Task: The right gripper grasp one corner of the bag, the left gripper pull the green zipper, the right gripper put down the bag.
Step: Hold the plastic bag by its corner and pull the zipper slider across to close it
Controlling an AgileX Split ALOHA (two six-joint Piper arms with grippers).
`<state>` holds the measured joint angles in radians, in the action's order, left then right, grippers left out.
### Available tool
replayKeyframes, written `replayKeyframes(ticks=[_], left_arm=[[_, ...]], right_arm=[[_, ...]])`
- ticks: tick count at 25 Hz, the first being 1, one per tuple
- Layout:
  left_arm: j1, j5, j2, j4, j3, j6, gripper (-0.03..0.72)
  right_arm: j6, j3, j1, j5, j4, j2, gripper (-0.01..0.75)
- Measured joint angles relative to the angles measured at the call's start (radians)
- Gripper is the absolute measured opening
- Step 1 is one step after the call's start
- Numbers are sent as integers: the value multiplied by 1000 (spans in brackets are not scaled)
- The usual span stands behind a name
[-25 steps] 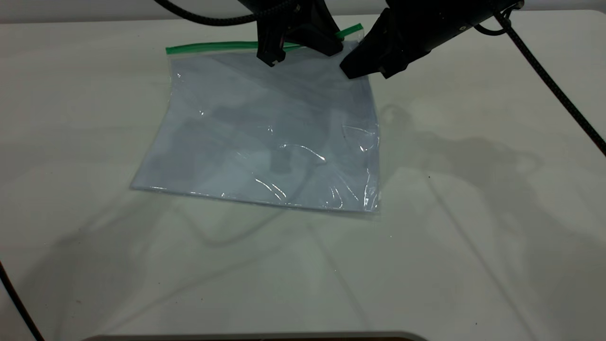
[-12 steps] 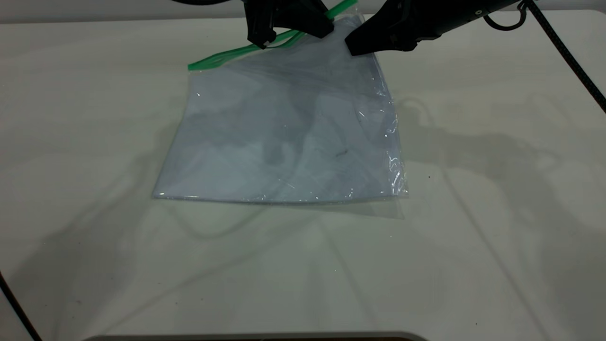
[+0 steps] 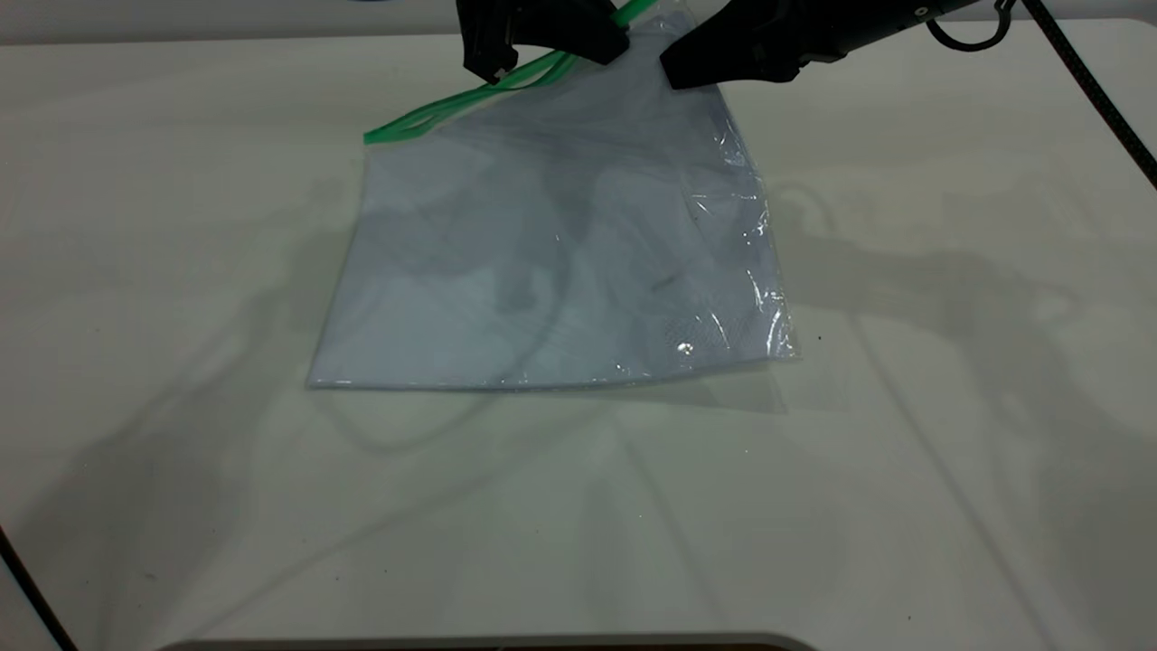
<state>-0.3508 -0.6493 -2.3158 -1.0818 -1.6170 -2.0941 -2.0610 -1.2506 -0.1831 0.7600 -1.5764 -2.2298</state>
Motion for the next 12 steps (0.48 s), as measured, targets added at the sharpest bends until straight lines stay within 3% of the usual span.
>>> replayKeyframes(ticks=[12], left_arm=[[11, -1, 0, 54, -2, 36, 48]], right_arm=[[0, 0, 0, 7, -5, 0, 35]])
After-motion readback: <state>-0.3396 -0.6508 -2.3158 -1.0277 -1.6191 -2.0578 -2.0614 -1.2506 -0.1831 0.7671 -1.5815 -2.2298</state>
